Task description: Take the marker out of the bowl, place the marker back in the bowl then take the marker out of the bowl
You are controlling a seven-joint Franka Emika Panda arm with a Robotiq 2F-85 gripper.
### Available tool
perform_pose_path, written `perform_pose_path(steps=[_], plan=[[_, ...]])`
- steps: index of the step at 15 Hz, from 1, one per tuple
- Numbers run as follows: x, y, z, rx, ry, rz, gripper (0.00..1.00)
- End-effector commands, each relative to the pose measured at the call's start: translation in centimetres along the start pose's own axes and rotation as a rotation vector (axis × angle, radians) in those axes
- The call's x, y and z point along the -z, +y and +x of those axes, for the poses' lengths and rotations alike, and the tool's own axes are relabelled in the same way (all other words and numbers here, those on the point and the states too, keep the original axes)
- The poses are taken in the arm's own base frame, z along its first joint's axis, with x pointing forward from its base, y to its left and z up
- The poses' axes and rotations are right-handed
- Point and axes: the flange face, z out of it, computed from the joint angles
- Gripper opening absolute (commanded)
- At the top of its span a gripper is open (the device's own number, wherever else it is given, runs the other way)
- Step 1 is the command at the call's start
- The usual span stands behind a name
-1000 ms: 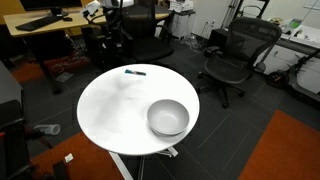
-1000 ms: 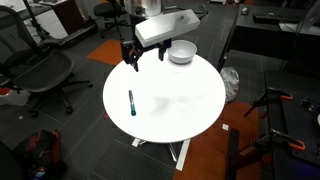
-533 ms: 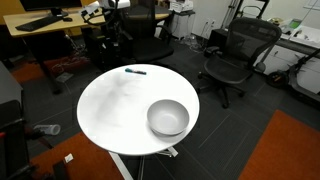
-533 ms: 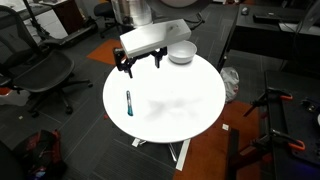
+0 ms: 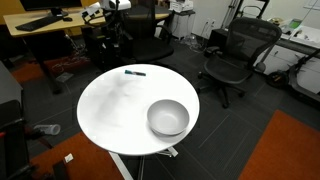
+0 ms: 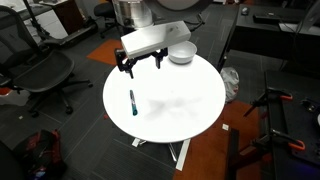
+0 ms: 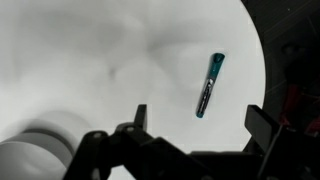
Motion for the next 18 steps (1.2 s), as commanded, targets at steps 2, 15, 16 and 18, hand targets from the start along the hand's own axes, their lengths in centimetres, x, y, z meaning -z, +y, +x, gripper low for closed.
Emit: perform_pose_path(steps=[2, 15, 16, 18], plan=[[-0.7, -0.6, -0.2, -0.073, -0.006, 0.003, 1.0], [-6.8, -3.2, 0.4, -0.182, 0.001, 0.047, 1.0], [-7.1, -3.5, 0.5, -0.181, 0.0, 0.044, 1.0], [-7.9, -4.1, 0.7, -0.178, 0.0, 0.042, 1.0]])
